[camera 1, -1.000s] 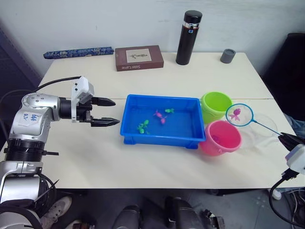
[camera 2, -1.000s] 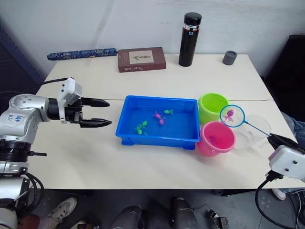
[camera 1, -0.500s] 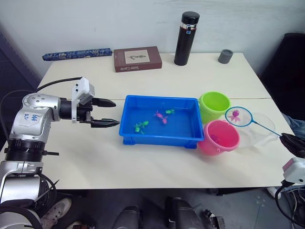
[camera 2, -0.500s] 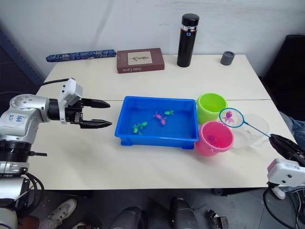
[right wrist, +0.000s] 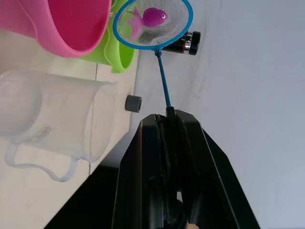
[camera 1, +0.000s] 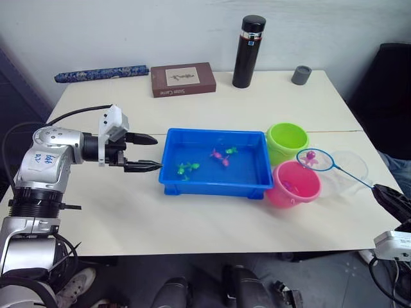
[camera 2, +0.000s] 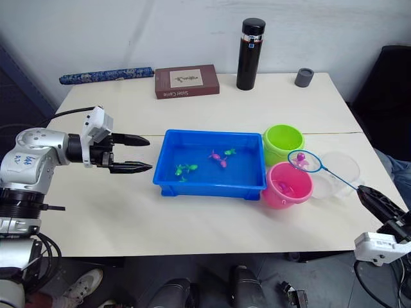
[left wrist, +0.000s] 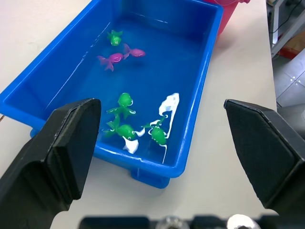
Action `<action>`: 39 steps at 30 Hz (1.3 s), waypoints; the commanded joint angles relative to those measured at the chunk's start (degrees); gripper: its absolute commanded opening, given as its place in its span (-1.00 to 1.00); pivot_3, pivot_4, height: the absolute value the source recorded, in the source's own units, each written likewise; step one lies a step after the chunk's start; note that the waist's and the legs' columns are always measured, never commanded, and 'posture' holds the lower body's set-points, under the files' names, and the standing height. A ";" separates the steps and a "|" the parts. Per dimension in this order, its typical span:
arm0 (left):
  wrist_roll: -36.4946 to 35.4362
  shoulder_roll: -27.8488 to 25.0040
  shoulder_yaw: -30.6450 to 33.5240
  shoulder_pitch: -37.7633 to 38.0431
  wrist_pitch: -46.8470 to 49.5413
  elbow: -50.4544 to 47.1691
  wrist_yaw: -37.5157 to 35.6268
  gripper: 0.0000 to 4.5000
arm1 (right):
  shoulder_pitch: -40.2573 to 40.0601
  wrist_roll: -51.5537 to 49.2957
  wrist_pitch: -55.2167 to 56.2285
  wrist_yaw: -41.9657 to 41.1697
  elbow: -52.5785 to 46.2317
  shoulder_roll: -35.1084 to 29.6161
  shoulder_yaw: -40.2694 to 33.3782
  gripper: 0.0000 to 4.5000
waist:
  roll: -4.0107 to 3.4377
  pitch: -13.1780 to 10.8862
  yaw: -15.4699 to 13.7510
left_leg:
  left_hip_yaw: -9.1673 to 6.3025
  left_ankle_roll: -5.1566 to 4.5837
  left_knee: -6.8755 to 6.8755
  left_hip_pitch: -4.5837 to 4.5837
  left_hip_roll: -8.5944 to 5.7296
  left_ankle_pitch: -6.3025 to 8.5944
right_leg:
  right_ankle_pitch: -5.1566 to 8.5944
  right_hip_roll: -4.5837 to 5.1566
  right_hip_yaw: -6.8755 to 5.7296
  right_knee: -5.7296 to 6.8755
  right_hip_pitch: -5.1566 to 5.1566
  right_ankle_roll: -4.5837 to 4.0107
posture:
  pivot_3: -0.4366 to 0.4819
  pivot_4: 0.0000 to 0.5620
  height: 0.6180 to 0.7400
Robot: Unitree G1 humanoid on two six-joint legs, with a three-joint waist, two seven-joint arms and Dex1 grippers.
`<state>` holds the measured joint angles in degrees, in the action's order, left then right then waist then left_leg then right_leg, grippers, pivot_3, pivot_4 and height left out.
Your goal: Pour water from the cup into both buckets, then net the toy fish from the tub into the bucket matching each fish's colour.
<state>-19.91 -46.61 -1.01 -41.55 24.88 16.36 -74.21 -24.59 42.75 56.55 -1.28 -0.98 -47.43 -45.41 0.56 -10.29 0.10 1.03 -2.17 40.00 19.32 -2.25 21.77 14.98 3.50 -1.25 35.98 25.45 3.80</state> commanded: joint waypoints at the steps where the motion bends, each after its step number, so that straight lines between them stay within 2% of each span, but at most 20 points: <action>1: -0.69 0.16 1.30 1.02 -0.21 -2.21 0.47 0.98 | -0.36 7.04 0.97 10.20 0.14 0.58 -2.12 -1.00 | 0.00 0.00 0.04 | 0.03 0.00 -0.01 -0.01 0.00 0.00 | 0.00 0.00 0.03 0.01 0.00 0.00 | -0.05 -0.47 0.99; 17: -0.43 1.77 0.45 -0.14 -0.08 -1.48 0.34 0.98 | -4.15 21.27 -7.35 28.54 -3.40 -2.28 2.45 -1.00 | 0.01 0.00 0.08 | 0.16 0.00 -0.03 -0.07 0.00 0.00 | 0.00 -0.04 0.17 0.01 0.00 -0.01 | -0.05 -0.47 0.99; 22: -0.32 1.75 0.31 -0.37 -0.24 -1.13 0.04 0.98 | -5.41 18.77 -8.59 29.64 -3.34 -3.29 3.84 -1.00 | 0.01 0.00 0.11 | 0.17 -0.01 -0.04 -0.07 0.01 0.00 | 0.00 -0.05 0.18 0.01 0.00 -0.01 | -0.05 -0.47 0.99; 24: -0.38 1.78 0.24 -0.58 -0.14 -0.99 -0.21 0.98 | -5.24 12.71 -7.54 26.15 -3.56 -4.45 4.35 -1.00 | 0.01 0.00 0.13 | 0.17 -0.01 -0.04 -0.07 0.00 0.00 | 0.00 -0.05 0.19 0.00 0.00 -0.01 | -0.05 -0.47 0.99; 27: -1.11 2.36 0.53 -1.24 0.60 -0.68 -0.45 0.98 | -4.32 -2.21 -9.43 15.02 -6.00 -6.62 8.26 -1.00 | 0.03 0.00 0.24 | 0.19 -0.04 -0.03 -0.10 0.01 0.01 | 0.00 -0.05 0.20 0.00 -0.02 0.00 | -0.05 -0.47 0.99; 31: -1.40 3.98 0.55 -1.89 0.88 -0.57 -0.34 0.98 | 3.65 -20.65 -21.12 0.04 -13.38 -9.02 13.81 -1.00 | 0.01 0.01 0.79 | 0.22 -0.07 0.00 -0.12 0.04 0.01 | -0.02 -0.08 0.22 0.03 -0.06 0.03 | -0.05 -0.47 0.99; 36: -1.15 6.05 0.04 -2.37 0.66 -0.62 -0.45 0.98 | 11.57 -34.13 -33.64 -10.93 -18.25 -7.89 18.31 -1.00 | 0.09 0.02 0.26 | 0.14 -0.09 0.00 -0.08 0.11 0.01 | -0.02 -0.11 0.15 0.02 -0.04 0.03 | -0.05 -0.47 0.99; 39: -1.54 7.76 -0.27 -2.06 1.53 -2.35 0.37 0.98 | 13.65 -40.36 -38.21 -17.55 -20.00 -8.76 18.45 -1.00 | 0.09 0.02 -0.27 | 0.16 -0.13 0.02 -0.07 0.09 0.03 | -0.02 -0.07 0.15 0.00 -0.04 0.04 | -0.05 -0.47 0.99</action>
<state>-20.33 -39.17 -1.20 -42.93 25.96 16.29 -74.33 -11.85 6.81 20.76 -16.00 -18.81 -55.50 -25.67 0.65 -10.27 -0.17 1.16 -2.31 40.05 19.28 -2.16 21.80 14.95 3.45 -1.12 35.97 25.41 3.84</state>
